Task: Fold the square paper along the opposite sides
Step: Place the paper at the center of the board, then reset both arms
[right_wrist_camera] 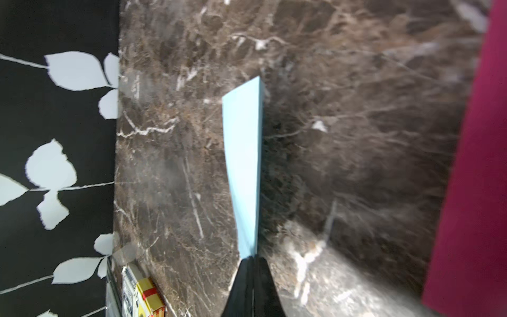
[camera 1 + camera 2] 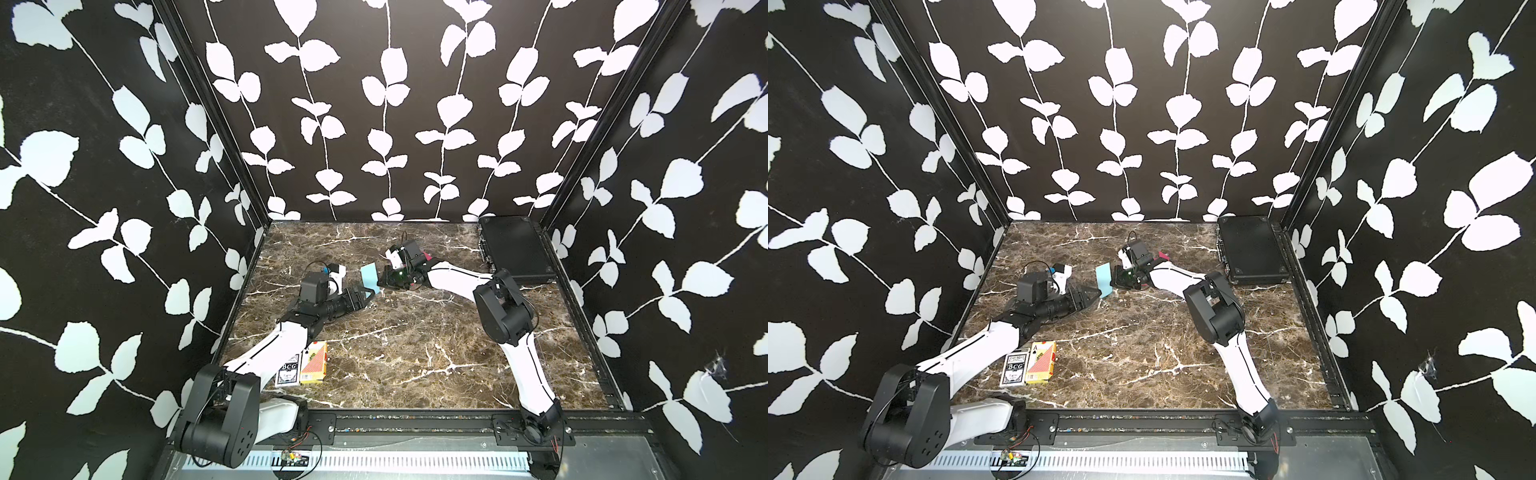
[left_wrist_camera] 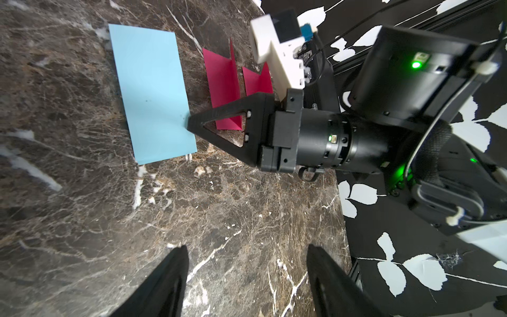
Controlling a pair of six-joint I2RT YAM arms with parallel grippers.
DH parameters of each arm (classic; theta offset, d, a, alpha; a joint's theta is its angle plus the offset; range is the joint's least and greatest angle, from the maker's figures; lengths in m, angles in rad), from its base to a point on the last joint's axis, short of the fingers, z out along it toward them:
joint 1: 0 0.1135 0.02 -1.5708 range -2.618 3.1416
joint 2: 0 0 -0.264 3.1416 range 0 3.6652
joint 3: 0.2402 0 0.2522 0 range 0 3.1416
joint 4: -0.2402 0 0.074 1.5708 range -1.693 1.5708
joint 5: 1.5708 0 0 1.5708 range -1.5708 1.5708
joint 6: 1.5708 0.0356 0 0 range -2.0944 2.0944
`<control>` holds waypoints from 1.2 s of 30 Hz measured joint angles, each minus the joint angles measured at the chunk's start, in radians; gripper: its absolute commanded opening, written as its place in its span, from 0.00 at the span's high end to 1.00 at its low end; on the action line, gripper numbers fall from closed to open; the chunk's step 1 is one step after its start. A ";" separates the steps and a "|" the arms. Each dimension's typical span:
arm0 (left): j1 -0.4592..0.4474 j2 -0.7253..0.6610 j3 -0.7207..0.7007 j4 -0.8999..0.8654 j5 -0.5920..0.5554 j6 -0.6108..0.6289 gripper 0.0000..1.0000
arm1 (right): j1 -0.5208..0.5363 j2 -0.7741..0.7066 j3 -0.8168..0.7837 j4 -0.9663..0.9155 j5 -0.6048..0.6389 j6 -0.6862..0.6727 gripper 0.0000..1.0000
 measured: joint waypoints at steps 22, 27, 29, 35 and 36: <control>-0.006 -0.033 0.063 -0.175 -0.097 0.068 0.02 | 0.055 -0.194 -0.126 -0.105 0.234 -0.188 0.55; -0.142 -0.181 0.133 -0.294 -0.498 0.090 0.01 | 0.091 -0.723 -0.547 0.059 0.431 -0.328 0.01; -0.180 -0.245 0.111 -0.285 -0.634 0.139 0.01 | 0.090 -0.930 -0.732 0.193 0.546 -0.371 0.01; -0.149 -0.288 -0.097 -0.016 -0.885 0.465 0.01 | -0.003 -1.214 -1.187 0.549 0.834 -0.721 0.01; -0.123 -0.256 -0.102 0.006 -0.888 0.521 0.01 | -0.051 -1.204 -1.201 0.537 0.865 -0.759 0.00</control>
